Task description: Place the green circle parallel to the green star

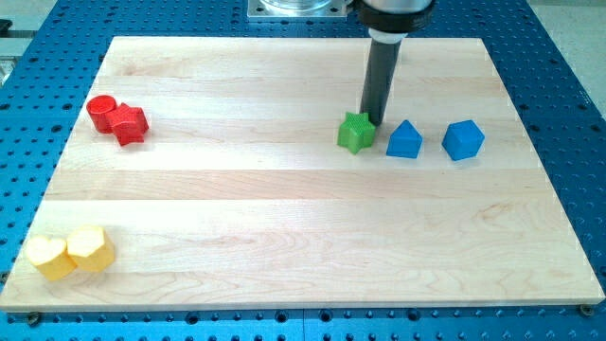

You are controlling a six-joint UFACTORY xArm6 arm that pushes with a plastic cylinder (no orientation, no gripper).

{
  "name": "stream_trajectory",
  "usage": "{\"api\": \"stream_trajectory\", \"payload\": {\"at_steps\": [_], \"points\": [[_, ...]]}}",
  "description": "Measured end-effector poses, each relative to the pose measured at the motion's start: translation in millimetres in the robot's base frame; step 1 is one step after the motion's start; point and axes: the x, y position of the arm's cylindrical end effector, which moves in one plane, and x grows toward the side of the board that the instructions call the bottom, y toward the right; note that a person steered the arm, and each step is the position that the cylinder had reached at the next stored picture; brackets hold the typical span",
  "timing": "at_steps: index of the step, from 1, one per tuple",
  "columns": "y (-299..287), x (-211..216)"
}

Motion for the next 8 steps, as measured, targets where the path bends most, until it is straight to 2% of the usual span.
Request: {"api": "stream_trajectory", "payload": {"at_steps": [1, 3, 4, 5, 6, 7, 8], "points": [[1.0, -15.1], [151.5, -170.5], [87.8, -186.7], [-8.5, -147.3], [-54.1, -87.1], [-73.7, -109.6], [-100.8, -107.0]]}}
